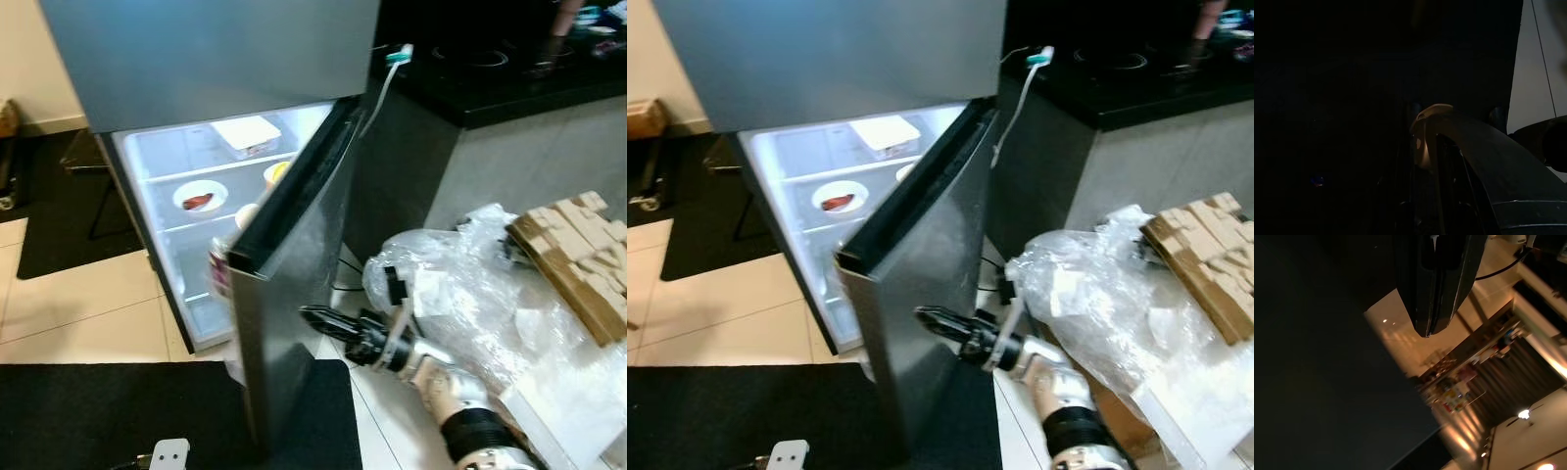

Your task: Restocking fridge

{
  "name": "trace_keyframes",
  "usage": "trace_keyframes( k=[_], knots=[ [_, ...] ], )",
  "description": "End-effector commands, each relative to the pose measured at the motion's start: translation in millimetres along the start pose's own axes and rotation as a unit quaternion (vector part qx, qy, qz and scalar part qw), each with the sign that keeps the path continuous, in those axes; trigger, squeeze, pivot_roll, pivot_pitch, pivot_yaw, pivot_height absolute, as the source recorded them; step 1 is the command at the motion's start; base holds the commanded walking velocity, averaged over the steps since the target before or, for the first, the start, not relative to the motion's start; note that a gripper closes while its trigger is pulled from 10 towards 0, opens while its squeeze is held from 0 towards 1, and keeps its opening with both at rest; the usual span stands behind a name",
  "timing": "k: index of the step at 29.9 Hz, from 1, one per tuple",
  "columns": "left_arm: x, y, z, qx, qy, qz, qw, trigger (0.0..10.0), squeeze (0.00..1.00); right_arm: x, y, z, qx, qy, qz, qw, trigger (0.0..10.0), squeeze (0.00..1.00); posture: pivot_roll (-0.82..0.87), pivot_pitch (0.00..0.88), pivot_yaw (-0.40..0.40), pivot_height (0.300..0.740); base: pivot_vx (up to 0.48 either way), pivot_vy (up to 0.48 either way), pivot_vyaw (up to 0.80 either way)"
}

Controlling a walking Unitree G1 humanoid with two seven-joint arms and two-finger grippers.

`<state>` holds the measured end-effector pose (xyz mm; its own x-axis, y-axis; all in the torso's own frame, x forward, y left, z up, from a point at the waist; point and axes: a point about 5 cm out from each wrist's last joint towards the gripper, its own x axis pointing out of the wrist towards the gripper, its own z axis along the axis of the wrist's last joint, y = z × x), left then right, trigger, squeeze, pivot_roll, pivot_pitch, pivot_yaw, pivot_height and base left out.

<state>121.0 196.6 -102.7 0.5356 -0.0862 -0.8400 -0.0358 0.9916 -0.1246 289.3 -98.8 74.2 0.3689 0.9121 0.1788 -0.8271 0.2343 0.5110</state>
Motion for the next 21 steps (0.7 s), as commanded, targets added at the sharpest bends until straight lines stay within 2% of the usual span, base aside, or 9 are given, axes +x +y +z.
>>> trace_keyframes(
  k=[1, 4, 6, 9, 13, 15, 16, 19, 21],
  knots=[
    [-2.6, 3.5, -6.9, -0.005, 0.01, 0.006, 1.0, 10.0, 0.0, -13.8, -11.8, -5.0, -0.013, 0.018, -0.065, 0.998, 10.0, 0.0, -0.04, 0.0, -0.036, 0.74, 0.0, 0.0, 0.0],
    [-2.7, 2.4, -8.3, -0.006, 0.011, 0.005, 1.0, 10.0, 0.0, -33.7, -30.8, -12.1, -0.038, 0.048, -0.193, 0.979, 10.0, 0.0, -0.04, 0.0, -0.037, 0.74, 0.0, 0.0, 0.0],
    [-2.6, 1.9, -8.5, -0.006, 0.012, 0.005, 1.0, 10.0, 0.0, -63.7, -44.5, -24.5, -0.042, 0.089, -0.322, 0.942, 10.0, 0.0, -0.05, 0.0, -0.036, 0.74, 0.0, 0.0, 0.0],
    [-2.3, 1.1, -8.3, -0.006, 0.012, 0.004, 1.0, 10.0, 0.0, -89.6, -49.5, -39.6, -0.044, 0.136, -0.407, 0.902, 10.0, 0.0, -0.05, 0.0, -0.037, 0.74, 0.0, 0.0, 0.0],
    [-2.0, 0.7, -7.8, -0.006, 0.012, 0.004, 1.0, 10.0, 0.0, -102.6, -48.3, -52.9, -0.037, 0.168, -0.438, 0.882, 10.0, 0.0, -0.05, 0.0, -0.037, 0.74, 0.0, 0.0, 0.0],
    [-1.4, 0.0, -6.6, -0.005, 0.01, 0.003, 1.0, 10.0, 0.0, -125.7, -44.0, -76.8, -0.022, 0.222, -0.493, 0.841, 10.0, 0.0, -0.04, 0.0, -0.038, 0.74, 0.0, 0.0, 0.0],
    [-1.4, 0.0, -6.6, -0.005, 0.01, 0.003, 1.0, 10.0, 0.0, -125.7, -44.0, -76.8, -0.022, 0.222, -0.493, 0.841, 10.0, 0.0, -0.04, 0.0, -0.038, 0.74, 0.0, 0.0, 0.0],
    [-0.1, -1.7, -3.8, -0.005, 0.008, 0.002, 1.0, 10.0, 0.0, -167.9, -23.4, -123.0, 0.013, 0.314, -0.566, 0.762, 10.0, 0.0, -0.04, 0.0, -0.039, 0.74, 0.0, 0.0, 0.0],
    [0.1, -1.9, -3.3, -0.005, 0.008, 0.002, 1.0, 10.0, 0.0, -175.3, -17.8, -131.8, 0.02, 0.329, -0.576, 0.748, 10.0, 0.0, -0.04, 0.0, -0.039, 0.74, 0.0, 0.0, 0.0]
  ],
)
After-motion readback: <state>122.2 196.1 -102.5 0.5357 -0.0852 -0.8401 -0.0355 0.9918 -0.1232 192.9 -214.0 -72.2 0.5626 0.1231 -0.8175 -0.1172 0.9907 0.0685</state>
